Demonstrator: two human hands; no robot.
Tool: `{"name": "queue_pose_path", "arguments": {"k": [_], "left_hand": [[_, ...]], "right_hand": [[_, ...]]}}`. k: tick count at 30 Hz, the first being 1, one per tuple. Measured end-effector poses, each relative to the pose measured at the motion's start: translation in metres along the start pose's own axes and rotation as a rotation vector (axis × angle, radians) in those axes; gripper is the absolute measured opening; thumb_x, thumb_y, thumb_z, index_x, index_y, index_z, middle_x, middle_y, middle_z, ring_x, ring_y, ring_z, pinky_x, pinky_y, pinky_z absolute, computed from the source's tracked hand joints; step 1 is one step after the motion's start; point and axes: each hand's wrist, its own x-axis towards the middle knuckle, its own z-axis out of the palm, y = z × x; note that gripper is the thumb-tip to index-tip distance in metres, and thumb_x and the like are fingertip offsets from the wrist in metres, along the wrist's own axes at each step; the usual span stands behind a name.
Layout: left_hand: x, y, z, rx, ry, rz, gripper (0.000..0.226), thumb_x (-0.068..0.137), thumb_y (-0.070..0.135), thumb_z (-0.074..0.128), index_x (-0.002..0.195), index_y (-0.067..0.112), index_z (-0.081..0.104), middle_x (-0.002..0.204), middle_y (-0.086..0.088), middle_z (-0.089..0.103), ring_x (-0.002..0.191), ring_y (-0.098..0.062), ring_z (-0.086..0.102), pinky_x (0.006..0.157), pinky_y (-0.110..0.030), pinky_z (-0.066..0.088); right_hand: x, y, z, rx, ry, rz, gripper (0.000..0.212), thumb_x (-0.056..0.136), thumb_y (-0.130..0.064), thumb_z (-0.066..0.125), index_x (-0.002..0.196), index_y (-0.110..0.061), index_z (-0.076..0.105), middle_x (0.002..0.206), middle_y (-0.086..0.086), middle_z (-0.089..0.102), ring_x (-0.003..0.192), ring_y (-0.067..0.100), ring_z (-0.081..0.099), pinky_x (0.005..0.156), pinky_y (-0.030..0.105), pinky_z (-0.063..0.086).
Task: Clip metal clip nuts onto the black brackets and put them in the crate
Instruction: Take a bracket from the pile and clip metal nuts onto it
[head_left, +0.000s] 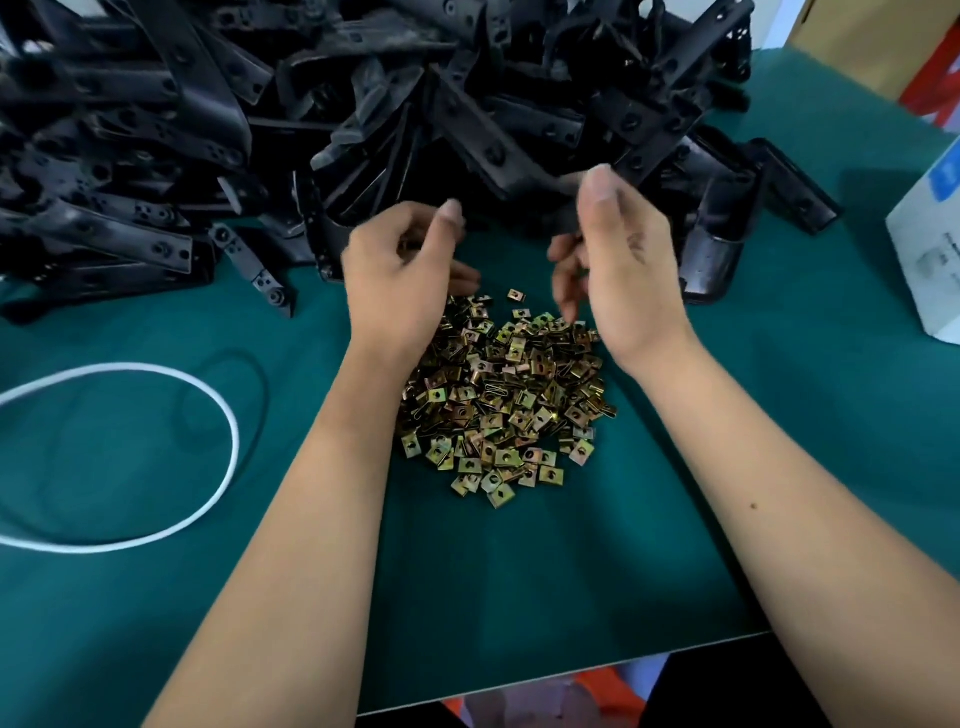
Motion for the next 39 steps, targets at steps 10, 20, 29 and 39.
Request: {"name": "queue_pose_path", "arguments": {"k": [10,20,29,39], "left_hand": [[-0.005,0.013,-0.016,-0.702,-0.417,-0.292,0.051,0.092,0.015,0.050,0.141,0.003,0.054,0.124,-0.020,0.063,0.116,-0.035,0.062,0.099,-0.046,0.055],[-0.009,0.005,0.008,-0.298,0.094,-0.157,0.006,0.094,0.011,0.073,0.089,0.012,0.073,0.089,-0.004,0.074,0.091,-0.020,0.070,0.096,-0.046,0.058],[0.005,0.006,-0.016,-0.642,0.247,-0.274,0.033,0.108,0.046,0.045,0.097,0.015,0.046,0.109,-0.017,0.074,0.104,-0.040,0.073,0.084,-0.060,0.060],[0.000,0.001,-0.021,-0.787,-0.010,-0.235,0.044,0.089,-0.018,0.061,0.105,0.018,0.041,0.112,-0.019,0.072,0.099,-0.035,0.072,0.104,-0.049,0.051]], "right_hand": [[0.001,0.010,0.006,-0.369,-0.160,-0.187,0.042,0.095,-0.032,0.074,0.133,-0.017,0.068,0.125,-0.007,0.068,0.120,0.005,0.061,0.105,0.028,0.047],[-0.002,0.010,0.010,-0.341,-0.151,-0.179,0.071,0.091,-0.013,0.078,0.154,-0.018,0.045,0.140,-0.005,0.065,0.132,0.002,0.057,0.116,0.026,0.040],[-0.007,0.003,0.010,-0.696,-0.628,-0.114,0.071,0.074,-0.079,0.064,0.133,-0.039,0.065,0.131,-0.018,0.060,0.129,0.011,0.041,0.106,0.036,0.033],[-0.001,0.009,0.012,-0.746,-0.456,-0.144,0.024,0.089,-0.039,0.079,0.109,-0.027,0.078,0.102,0.001,0.068,0.099,0.021,0.063,0.091,0.046,0.049]]}}
